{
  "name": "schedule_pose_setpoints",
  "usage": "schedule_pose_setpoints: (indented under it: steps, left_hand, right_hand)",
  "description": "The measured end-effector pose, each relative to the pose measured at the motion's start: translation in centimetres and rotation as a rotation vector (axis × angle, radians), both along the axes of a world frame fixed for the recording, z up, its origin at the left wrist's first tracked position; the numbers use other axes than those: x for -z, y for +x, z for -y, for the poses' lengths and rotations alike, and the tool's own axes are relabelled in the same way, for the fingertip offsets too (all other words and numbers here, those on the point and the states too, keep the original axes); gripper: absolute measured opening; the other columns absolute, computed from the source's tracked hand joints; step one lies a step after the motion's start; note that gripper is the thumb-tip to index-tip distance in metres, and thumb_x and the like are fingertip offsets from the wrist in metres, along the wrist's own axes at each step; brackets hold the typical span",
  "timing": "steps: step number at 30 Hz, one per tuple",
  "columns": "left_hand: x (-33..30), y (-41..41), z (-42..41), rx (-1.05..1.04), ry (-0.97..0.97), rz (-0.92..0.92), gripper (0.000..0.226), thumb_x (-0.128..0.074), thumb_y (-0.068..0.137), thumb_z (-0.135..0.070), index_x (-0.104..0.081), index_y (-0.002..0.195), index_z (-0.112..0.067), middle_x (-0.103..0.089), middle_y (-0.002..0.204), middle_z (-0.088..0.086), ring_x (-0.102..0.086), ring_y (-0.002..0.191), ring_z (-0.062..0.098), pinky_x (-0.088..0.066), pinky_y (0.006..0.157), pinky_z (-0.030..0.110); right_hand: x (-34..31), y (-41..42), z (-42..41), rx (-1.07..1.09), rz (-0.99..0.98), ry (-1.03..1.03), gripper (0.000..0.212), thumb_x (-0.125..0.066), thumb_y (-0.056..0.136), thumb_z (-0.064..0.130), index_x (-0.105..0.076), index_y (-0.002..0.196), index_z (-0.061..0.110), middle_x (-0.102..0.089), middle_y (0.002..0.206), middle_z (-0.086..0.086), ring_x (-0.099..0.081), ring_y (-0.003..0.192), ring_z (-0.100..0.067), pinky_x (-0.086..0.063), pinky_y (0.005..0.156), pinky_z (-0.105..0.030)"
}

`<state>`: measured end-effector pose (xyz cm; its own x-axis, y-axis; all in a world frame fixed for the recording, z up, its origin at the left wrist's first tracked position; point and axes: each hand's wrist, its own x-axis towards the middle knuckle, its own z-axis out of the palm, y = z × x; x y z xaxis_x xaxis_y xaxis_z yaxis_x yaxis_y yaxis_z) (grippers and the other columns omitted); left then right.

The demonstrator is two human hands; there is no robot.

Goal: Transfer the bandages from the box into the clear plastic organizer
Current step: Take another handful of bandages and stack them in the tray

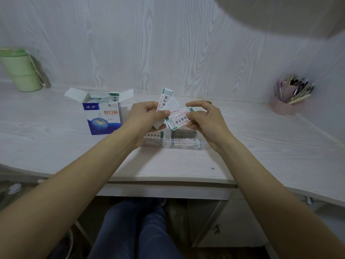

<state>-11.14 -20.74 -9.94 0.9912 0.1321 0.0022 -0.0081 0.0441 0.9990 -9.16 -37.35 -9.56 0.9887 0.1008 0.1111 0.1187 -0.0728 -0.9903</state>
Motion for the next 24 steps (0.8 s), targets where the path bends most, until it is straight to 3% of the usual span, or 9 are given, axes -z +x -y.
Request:
schedule_pose_setpoints:
  steps: [4,8,15,20,24]
  left_hand:
    - [-0.1,0.0,0.2,-0.004,-0.002,-0.017,0.006,-0.066,0.085,-0.006,-0.063,0.09,-0.009,-0.071,0.093,0.009,-0.071,0.08,0.018,-0.059,0.065,0.027]
    - [-0.3,-0.2,0.4,-0.008,0.025,-0.036,0.01,-0.068,0.084,-0.009,-0.063,0.093,-0.01,-0.07,0.087,0.009,-0.068,0.065,0.017,-0.059,0.06,0.027]
    - [-0.6,-0.3,0.3,0.006,0.029,-0.056,0.016,-0.068,0.084,-0.007,-0.061,0.098,-0.009,-0.07,0.091,0.01,-0.071,0.067,0.018,-0.059,0.059,0.026]
    - [-0.6,-0.4,0.3,0.008,0.01,-0.041,0.026,-0.068,0.082,-0.002,-0.06,0.107,-0.003,-0.07,0.098,0.014,-0.073,0.072,0.021,-0.06,0.062,0.027]
    - [-0.6,-0.2,0.2,-0.015,0.005,-0.056,0.03,-0.069,0.082,-0.001,-0.059,0.11,-0.002,-0.069,0.101,0.016,-0.072,0.069,0.019,-0.06,0.063,0.029]
  right_hand:
    - [0.2,0.1,0.2,0.004,0.0,-0.007,0.017,-0.055,0.09,-0.004,-0.064,0.089,0.01,-0.067,0.077,-0.014,-0.054,0.048,-0.009,-0.049,0.054,-0.018]
    - [0.5,0.4,0.5,0.039,-0.002,-0.009,0.01,-0.057,0.091,0.0,-0.062,0.087,0.007,-0.067,0.078,-0.013,-0.057,0.05,-0.009,-0.05,0.057,-0.017]
    - [0.9,0.5,0.8,0.069,-0.013,0.007,0.002,-0.058,0.091,0.001,-0.06,0.091,0.001,-0.067,0.079,-0.013,-0.06,0.049,-0.008,-0.055,0.06,-0.017]
    - [0.8,0.4,1.1,0.062,0.043,-0.011,0.015,-0.061,0.089,0.0,-0.066,0.101,0.007,-0.067,0.069,-0.008,-0.063,0.052,-0.008,-0.053,0.06,-0.016]
    - [0.5,0.0,1.5,0.005,0.036,-0.067,0.005,-0.067,0.085,0.004,-0.069,0.089,0.007,-0.068,0.068,-0.006,-0.062,0.053,-0.012,-0.053,0.056,-0.018]
